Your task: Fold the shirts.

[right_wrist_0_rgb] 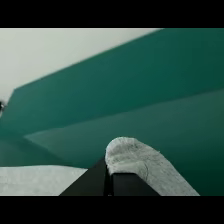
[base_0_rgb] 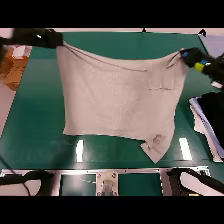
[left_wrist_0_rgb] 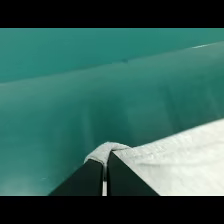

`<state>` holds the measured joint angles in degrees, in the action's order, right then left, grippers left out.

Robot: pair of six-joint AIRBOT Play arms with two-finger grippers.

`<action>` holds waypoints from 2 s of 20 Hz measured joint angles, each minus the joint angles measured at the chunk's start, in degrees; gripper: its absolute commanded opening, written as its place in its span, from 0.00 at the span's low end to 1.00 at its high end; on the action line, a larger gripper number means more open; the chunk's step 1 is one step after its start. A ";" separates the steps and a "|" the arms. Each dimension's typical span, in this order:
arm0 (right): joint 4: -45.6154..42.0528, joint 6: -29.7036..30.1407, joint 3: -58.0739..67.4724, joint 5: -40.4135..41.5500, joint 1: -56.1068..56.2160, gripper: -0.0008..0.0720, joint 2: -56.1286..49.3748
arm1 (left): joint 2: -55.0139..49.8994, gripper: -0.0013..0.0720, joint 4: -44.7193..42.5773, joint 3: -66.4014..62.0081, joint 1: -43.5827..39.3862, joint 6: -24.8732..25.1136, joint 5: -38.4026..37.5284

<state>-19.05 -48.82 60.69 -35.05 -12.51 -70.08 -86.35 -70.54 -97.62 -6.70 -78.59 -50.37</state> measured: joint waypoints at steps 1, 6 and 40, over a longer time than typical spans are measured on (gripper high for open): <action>-0.11 0.24 0.61 1.62 0.92 0.07 -4.02 | -3.91 0.05 2.73 0.26 -0.02 0.94 1.88; 1.01 1.07 4.70 4.52 1.57 0.44 -16.79 | -15.23 0.92 12.41 0.33 0.20 4.15 7.50; -20.00 -9.90 -31.19 -26.03 -31.63 0.52 -8.02 | -9.79 0.76 28.02 42.99 22.73 12.59 -27.32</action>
<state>-39.05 -58.72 29.50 -61.08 -44.14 -78.11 -96.14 -42.52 -54.63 16.03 -66.00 -77.69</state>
